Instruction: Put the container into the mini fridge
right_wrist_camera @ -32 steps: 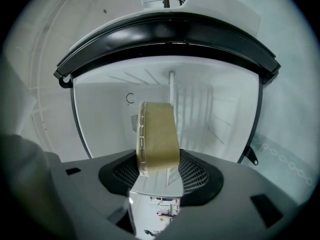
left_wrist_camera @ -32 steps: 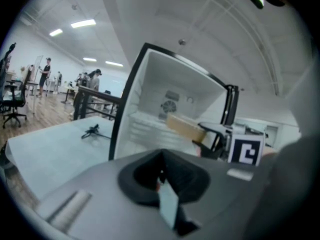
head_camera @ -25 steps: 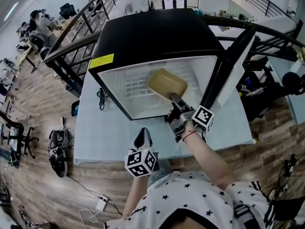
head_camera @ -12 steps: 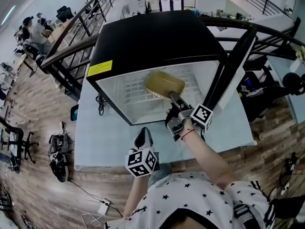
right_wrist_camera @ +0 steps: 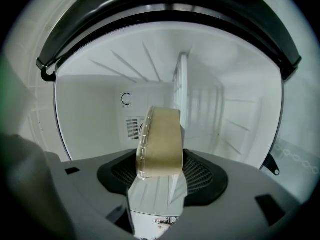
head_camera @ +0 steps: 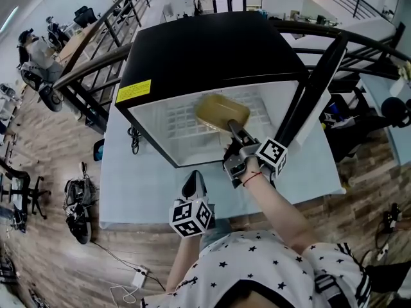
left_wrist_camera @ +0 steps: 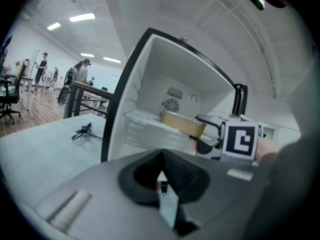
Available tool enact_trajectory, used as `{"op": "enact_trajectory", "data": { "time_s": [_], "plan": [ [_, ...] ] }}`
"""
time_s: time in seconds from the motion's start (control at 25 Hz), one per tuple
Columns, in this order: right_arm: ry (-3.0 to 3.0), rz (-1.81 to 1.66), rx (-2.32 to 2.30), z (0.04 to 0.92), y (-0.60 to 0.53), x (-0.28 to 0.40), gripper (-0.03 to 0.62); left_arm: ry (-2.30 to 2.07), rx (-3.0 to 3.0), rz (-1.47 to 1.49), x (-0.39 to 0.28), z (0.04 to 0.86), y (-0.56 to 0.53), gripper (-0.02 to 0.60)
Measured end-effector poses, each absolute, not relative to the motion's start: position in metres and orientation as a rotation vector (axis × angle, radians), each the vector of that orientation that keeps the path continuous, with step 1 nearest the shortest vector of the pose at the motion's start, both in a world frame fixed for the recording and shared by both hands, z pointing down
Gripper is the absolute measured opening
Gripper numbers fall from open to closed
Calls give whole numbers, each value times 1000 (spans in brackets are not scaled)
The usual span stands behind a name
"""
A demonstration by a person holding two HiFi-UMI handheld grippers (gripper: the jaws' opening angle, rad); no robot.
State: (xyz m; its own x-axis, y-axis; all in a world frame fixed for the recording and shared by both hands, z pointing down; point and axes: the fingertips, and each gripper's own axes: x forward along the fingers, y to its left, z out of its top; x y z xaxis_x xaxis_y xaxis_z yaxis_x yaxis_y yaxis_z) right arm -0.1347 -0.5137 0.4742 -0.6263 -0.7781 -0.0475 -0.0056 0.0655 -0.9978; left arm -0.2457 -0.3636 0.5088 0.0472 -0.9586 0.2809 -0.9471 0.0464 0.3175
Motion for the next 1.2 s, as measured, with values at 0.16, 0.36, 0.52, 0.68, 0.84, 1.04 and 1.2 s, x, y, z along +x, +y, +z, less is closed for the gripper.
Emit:
{"op": "enact_trajectory", "data": {
  "time_s": [0.16, 0.36, 0.52, 0.68, 0.84, 1.04, 1.2],
  "plan": [
    [1724, -1627, -776, 477, -510, -130, 233, -1913, 1914, -40, -246, 507, -363, 6],
    [1758, -1576, -718, 468, -500, -119, 256, -1912, 1928, -42, -239, 502, -359, 6],
    [1784, -1569, -686, 465, -494, -114, 261, -1903, 1938, -38, -229, 502, -350, 6],
    [1803, -1588, -691, 468, -480, -107, 261, -1898, 1942, -23, -219, 504, -338, 6],
    [1803, -1613, -670, 476, -465, -101, 261, -1899, 1948, -16, -213, 502, -327, 6],
    [1941, -1551, -642, 466, -436, -92, 259, -1898, 1959, 13, -201, 503, -311, 6],
    [2098, -1444, -652, 455, -415, -82, 259, -1889, 1969, 15, -192, 502, -302, 6]
  ]
}}
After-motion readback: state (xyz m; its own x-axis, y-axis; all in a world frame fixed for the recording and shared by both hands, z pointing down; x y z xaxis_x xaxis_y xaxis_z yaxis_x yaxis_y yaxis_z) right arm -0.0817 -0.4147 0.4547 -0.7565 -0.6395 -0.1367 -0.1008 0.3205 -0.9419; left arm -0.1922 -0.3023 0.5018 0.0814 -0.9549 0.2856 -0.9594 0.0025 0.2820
